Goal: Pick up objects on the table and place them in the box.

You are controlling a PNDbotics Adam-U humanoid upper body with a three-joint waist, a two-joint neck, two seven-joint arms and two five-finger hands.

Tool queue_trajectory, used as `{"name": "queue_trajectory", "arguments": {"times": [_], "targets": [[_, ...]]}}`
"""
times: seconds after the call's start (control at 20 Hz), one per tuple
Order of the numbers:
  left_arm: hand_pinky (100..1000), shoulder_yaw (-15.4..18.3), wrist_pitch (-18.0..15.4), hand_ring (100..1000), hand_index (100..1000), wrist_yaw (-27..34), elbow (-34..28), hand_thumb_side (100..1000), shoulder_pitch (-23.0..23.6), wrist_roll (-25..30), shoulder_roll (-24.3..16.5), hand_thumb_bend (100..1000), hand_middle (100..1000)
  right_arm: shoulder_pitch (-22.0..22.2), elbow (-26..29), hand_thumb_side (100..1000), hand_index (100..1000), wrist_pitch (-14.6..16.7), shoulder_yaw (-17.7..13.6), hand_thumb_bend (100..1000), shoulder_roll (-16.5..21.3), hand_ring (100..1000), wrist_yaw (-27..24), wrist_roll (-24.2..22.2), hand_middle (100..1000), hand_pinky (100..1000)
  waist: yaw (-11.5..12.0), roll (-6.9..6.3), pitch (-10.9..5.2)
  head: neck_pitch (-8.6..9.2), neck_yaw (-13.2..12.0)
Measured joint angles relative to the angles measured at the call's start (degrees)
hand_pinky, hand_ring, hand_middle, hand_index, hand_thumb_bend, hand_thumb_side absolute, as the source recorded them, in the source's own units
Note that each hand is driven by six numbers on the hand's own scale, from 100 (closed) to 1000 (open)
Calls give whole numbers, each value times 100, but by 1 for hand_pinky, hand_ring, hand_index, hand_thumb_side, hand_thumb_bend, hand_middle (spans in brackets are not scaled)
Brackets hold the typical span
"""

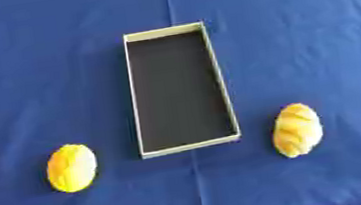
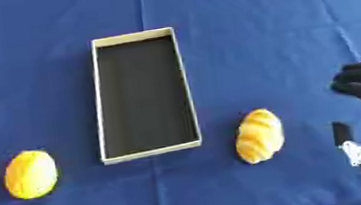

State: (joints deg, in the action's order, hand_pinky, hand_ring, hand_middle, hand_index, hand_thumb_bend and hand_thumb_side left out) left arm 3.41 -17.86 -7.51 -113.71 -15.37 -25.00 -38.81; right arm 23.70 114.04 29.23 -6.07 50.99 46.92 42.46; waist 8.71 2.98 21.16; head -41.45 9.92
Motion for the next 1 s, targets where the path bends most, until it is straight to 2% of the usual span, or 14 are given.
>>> {"name": "queue_trajectory", "arguments": {"times": [0.15, 0.3, 0.7, 0.9, 1.0], "targets": [[920, -4, -7, 768, 870, 2, 0, 565, -30, 7, -2, 100, 757, -54, 0, 565, 843, -35, 62, 100, 193, 837, -4, 35, 771, 797, 46, 1, -5, 2, 70], [921, -6, -19, 768, 869, 10, 0, 565, -42, 19, -3, 100, 757, -175, 0, 522, 872, -4, 155, 145, 385, 874, 50, 4, 803, 816, 94, 14, -5, 23, 146], [920, -37, -35, 768, 870, 25, 0, 565, -87, 35, -34, 100, 758, -473, 0, 455, 912, 699, 170, 160, 728, 922, 326, -754, 862, 851, 196, 73, 22, 98, 261], [920, -37, -39, 768, 870, 25, 0, 565, -135, 36, -49, 100, 758, -615, 0, 305, 917, 902, 172, 199, 838, 936, 424, -1176, 871, 866, 258, 79, 40, 169, 344], [920, -38, -43, 768, 869, 30, 0, 565, -153, 40, -49, 100, 758, -683, 0, 141, 918, 983, 190, 283, 883, 941, 484, -1393, 871, 875, 287, 82, 63, 191, 381]]}}
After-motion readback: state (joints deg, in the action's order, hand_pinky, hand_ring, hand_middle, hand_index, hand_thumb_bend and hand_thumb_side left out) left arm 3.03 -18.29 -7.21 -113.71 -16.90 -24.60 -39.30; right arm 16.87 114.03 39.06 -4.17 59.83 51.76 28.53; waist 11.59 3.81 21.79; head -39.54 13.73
